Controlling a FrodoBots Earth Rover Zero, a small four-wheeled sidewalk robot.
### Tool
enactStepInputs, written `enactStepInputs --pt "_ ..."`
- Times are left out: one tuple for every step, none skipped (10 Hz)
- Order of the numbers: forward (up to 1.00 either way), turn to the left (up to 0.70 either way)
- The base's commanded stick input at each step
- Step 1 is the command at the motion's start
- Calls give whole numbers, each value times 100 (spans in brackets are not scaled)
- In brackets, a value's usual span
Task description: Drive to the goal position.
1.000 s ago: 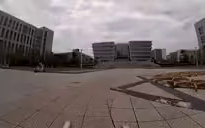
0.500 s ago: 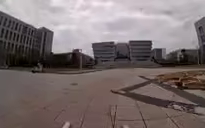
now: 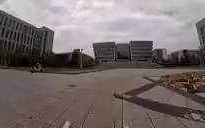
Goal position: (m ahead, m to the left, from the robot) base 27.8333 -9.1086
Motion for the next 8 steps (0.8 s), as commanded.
enactStepInputs --pt "70 0" --pt "70 0" --pt "70 0" --pt "70 0" --pt "70 0" --pt "70 0" --pt "70 0" --pt "70 0"
